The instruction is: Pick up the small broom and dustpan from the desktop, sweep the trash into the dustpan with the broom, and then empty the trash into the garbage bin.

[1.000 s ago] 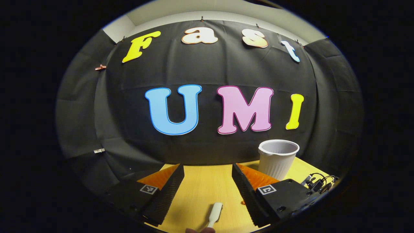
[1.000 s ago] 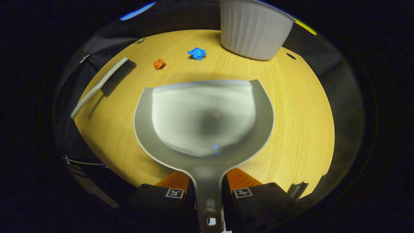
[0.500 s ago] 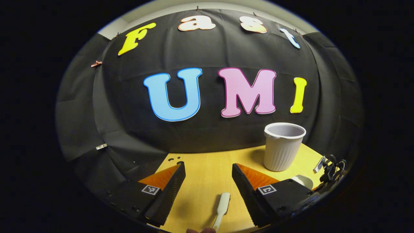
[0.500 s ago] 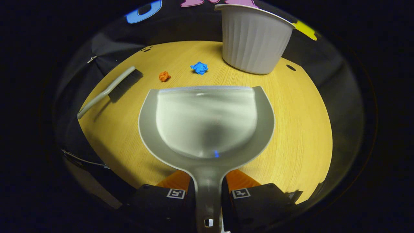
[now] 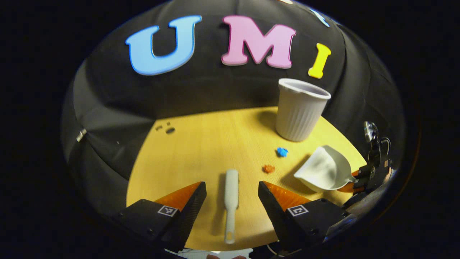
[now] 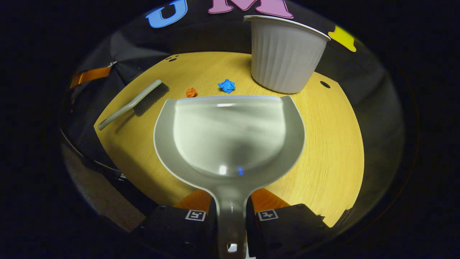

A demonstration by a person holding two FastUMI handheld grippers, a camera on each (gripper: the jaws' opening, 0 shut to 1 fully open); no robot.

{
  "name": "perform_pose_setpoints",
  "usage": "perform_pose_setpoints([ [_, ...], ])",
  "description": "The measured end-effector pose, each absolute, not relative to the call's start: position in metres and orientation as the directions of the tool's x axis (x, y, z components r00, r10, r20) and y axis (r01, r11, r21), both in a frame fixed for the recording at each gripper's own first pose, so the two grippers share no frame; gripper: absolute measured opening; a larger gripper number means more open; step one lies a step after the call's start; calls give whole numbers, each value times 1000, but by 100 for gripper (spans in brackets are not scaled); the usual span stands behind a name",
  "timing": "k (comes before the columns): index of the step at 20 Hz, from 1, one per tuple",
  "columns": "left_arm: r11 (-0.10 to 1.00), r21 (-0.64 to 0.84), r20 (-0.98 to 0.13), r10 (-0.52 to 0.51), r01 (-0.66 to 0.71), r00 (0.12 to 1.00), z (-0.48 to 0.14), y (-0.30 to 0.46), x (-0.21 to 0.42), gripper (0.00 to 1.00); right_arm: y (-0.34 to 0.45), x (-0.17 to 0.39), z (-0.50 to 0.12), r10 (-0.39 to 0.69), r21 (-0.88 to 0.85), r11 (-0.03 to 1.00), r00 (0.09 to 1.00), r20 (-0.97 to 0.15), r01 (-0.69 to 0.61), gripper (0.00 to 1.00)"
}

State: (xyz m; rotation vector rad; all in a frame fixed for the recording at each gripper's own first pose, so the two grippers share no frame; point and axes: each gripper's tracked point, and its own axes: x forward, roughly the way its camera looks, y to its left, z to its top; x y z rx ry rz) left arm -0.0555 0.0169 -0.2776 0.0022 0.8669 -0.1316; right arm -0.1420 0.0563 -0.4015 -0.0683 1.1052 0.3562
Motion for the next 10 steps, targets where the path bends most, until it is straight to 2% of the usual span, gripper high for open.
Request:
perform_pose_setpoints([
  [7,988,-23,-898,-87,151,432,-371,21,-75,92,44,-138,-387,217,100,954,425,-879,-282,37],
  [8,990,-27,-911,-83,141,403,-385,21,-76,89,41,-139,-385,213,100,957,426,-879,-272,41],
  [10,993,-37,-927,-75,109,368,-402,24,-77,83,38,-140,-385,200,93,962,428,-882,-258,37],
])
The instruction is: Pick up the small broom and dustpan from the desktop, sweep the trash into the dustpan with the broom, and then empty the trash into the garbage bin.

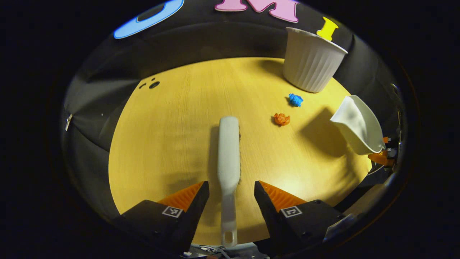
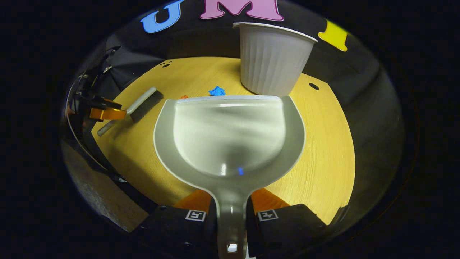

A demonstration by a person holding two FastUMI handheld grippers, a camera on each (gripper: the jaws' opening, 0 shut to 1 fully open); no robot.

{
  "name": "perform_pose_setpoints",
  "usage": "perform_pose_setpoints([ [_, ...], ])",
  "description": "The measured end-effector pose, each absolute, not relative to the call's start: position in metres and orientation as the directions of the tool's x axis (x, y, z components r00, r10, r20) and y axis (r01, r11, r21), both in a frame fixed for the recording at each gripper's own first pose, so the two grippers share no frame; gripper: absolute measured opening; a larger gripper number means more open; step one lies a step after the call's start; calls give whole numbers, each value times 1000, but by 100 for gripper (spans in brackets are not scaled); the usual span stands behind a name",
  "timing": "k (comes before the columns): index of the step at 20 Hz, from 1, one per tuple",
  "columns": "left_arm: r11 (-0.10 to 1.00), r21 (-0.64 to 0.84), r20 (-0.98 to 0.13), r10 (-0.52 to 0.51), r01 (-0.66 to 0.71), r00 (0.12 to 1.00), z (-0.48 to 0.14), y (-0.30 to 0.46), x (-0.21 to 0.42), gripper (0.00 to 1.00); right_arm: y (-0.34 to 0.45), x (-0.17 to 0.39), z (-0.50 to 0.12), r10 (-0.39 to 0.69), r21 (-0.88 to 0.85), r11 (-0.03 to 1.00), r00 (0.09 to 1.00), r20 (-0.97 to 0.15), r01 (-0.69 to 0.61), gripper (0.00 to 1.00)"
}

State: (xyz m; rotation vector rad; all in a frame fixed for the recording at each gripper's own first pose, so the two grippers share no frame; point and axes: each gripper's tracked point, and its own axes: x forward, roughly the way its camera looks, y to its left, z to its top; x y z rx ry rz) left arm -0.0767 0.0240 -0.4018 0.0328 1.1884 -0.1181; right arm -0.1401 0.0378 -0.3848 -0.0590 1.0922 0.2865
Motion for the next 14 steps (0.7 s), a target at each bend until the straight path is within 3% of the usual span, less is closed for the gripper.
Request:
perform_pose_setpoints([
  [1,994,-46,-932,-78,97,354,-409,24,-76,77,36,-143,-385,194,88,963,427,-883,-255,37],
  [3,995,-52,-947,-77,88,310,-427,27,-77,75,32,-147,-383,184,79,964,424,-887,-253,34],
  [6,994,-66,-959,-86,82,269,-445,29,-78,73,33,-152,-383,180,81,966,412,-893,-246,37],
  [8,994,-61,-963,-82,89,258,-451,30,-78,65,34,-154,-382,182,84,965,404,-896,-247,37],
  [12,990,-18,-965,-53,138,255,-452,36,-74,45,41,-157,-379,199,95,955,373,-906,-280,37],
  [13,990,-10,-964,-47,141,261,-452,38,-72,33,44,-158,-379,206,99,951,360,-910,-293,37],
  [14,990,-6,-964,-44,140,264,-453,37,-70,30,47,-158,-378,214,105,945,343,-915,-310,37],
])
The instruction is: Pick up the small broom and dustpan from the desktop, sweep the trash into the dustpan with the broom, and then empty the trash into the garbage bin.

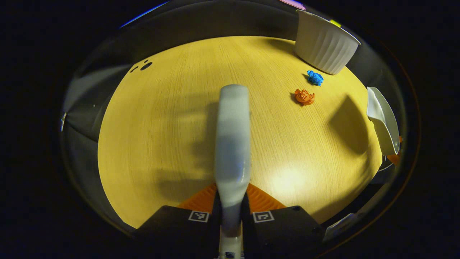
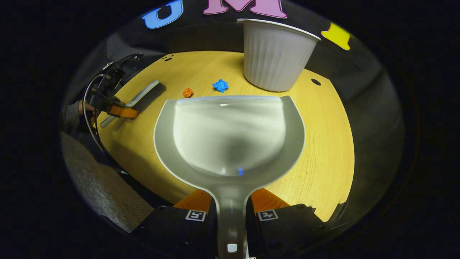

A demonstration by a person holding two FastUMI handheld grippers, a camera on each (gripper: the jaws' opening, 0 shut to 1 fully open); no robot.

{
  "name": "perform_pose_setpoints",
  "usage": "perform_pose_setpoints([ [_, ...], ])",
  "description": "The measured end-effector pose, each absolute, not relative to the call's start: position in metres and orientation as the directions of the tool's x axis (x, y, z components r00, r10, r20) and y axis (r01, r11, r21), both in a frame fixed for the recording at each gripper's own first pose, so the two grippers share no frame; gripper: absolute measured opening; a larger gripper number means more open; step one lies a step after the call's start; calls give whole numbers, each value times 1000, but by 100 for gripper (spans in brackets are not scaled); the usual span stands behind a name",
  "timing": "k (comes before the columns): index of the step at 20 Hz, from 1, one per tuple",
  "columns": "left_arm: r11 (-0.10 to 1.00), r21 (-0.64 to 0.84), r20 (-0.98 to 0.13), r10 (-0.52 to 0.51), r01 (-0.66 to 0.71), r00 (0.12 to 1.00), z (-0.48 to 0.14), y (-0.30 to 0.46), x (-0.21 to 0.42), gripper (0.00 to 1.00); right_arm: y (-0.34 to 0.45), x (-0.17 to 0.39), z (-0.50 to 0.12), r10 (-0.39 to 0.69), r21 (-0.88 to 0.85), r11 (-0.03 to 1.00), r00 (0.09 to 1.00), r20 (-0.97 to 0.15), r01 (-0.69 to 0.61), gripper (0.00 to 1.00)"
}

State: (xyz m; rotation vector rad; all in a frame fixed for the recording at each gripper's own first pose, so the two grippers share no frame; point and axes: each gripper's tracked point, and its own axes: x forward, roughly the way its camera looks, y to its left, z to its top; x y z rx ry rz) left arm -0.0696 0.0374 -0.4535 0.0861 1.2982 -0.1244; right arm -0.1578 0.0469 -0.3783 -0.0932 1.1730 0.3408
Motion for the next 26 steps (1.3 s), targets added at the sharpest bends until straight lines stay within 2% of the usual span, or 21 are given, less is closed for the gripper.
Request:
perform_pose_setpoints([
  [1,989,21,-958,-23,149,286,-449,40,-62,26,48,-158,-378,218,108,939,321,-922,-327,41],
  [2,983,57,-947,-2,175,321,-444,44,-51,27,50,-158,-378,224,116,929,284,-932,-350,37],
  [4,965,108,-920,7,237,391,-431,38,-22,25,49,-156,-378,223,119,905,215,-951,-409,37],
  [6,954,109,-909,-17,278,416,-424,22,3,24,46,-149,-383,212,114,874,159,-964,-472,37],
  [7,947,112,-904,-29,301,427,-422,12,18,25,39,-144,-385,197,100,854,140,-970,-510,41],
  [9,932,133,-896,-32,337,443,-420,-2,37,24,31,-137,-391,167,74,829,120,-979,-554,37],
  [17,900,147,-921,-27,410,390,-455,-56,61,25,22,-127,-411,154,73,793,83,-985,-605,37],
  [18,896,151,-923,-25,419,385,-457,-60,63,25,22,-126,-413,157,76,791,80,-984,-608,34],
  [20,886,155,-924,-26,436,382,-460,-74,66,25,24,-122,-418,165,84,784,75,-983,-615,37],
  [23,863,130,-929,-65,489,363,-460,-99,64,25,27,-118,-423,189,106,776,68,-980,-621,34],
  [24,851,105,-932,-96,515,350,-462,-110,62,25,26,-116,-426,196,113,775,67,-978,-622,37],
  [26,827,37,-937,-166,561,306,-460,-133,52,26,24,-115,-427,209,124,776,66,-976,-619,37],
])
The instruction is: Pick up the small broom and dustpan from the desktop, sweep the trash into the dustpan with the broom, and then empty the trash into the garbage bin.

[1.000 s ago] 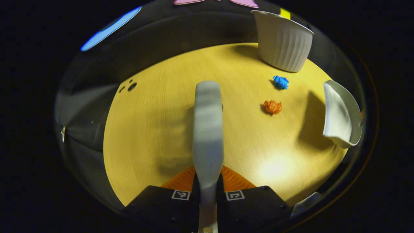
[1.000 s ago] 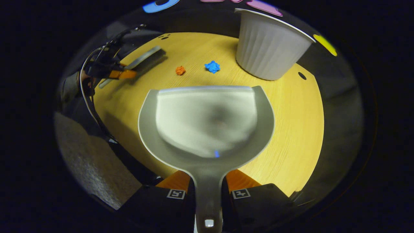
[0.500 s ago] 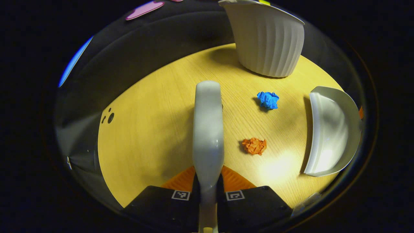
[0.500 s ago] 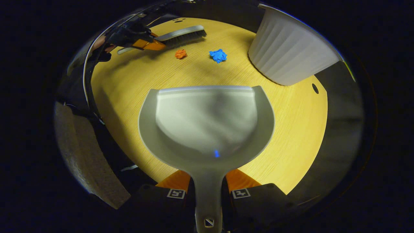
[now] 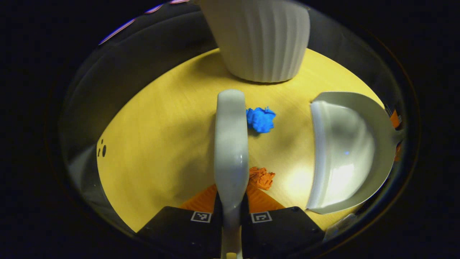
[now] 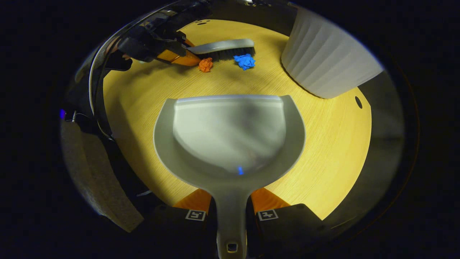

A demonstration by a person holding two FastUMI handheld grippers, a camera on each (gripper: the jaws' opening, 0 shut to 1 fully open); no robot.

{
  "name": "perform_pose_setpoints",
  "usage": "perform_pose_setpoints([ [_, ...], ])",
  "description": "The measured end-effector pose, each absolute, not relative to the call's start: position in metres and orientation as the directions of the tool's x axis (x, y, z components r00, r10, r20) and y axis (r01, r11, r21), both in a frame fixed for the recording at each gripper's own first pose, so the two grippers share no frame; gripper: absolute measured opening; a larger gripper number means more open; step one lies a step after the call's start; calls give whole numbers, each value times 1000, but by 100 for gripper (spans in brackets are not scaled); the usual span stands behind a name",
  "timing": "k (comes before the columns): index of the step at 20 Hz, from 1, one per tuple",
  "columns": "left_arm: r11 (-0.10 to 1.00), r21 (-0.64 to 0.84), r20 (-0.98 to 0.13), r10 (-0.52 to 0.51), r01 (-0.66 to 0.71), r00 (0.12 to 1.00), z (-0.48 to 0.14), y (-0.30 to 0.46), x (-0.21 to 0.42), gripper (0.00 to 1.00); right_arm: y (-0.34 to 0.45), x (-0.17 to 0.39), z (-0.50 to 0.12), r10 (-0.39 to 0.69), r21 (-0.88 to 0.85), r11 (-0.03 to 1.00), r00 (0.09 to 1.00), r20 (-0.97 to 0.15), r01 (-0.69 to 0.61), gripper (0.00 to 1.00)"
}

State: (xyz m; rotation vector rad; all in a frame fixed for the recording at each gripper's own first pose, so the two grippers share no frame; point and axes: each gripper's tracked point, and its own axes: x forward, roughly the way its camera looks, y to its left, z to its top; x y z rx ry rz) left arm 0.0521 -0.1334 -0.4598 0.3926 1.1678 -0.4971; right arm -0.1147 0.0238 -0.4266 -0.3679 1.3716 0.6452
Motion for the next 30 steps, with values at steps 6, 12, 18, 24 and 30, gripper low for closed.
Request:
perform_pose_setpoints([
  [6,712,-274,-901,-425,647,85,-433,-203,-7,25,20,-119,-430,250,140,773,94,-964,-619,34],
  [12,727,-273,-891,-438,630,120,-405,-198,0,25,26,-125,-441,271,132,825,180,-945,-550,41],
  [18,852,-197,-855,-392,485,341,-385,-158,29,24,28,-128,-431,216,103,919,268,-939,-380,37],
  [24,902,-180,-860,-338,393,382,-400,-87,28,25,4,-110,-348,141,72,978,361,-922,-198,37],
  [30,899,-196,-859,-349,391,373,-417,-54,11,25,-28,-55,-242,71,65,997,443,-894,-29,37],
])
